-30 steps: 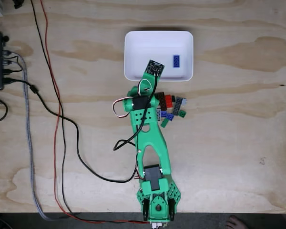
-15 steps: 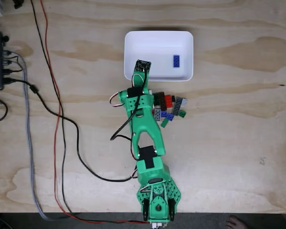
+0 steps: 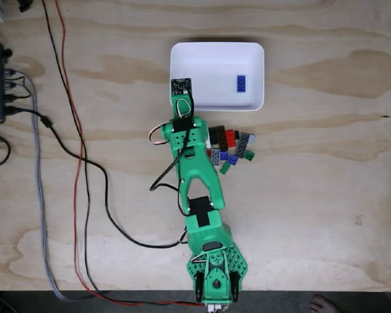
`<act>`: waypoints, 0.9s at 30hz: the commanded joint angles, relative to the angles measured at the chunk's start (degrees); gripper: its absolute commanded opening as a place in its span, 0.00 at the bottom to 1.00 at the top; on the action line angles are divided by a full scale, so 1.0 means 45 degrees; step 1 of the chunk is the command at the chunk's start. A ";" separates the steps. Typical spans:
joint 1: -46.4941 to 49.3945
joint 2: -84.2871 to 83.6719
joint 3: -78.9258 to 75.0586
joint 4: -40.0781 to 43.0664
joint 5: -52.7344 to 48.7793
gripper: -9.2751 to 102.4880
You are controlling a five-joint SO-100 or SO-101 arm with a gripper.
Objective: Put all lego bricks in the bin.
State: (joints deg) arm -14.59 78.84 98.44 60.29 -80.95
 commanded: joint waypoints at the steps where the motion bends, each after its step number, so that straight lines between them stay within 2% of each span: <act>1: -0.0117 0.0273 0.0176 -0.0332 -0.0352 0.22; 4: -0.0137 0.0352 0.0703 -0.0527 -0.0430 0.21; 13: -0.0117 0.0703 0.1582 -0.1270 -0.0371 0.08; 16: -0.0254 0.1504 0.1582 -0.1367 0.0469 0.08; 21: -0.0742 0.4062 0.0547 -0.0273 0.2617 0.08; 27: 0.0234 0.5547 -0.1777 0.0137 0.3652 0.08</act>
State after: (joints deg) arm -16.52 94.75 99.40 60.38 -66.88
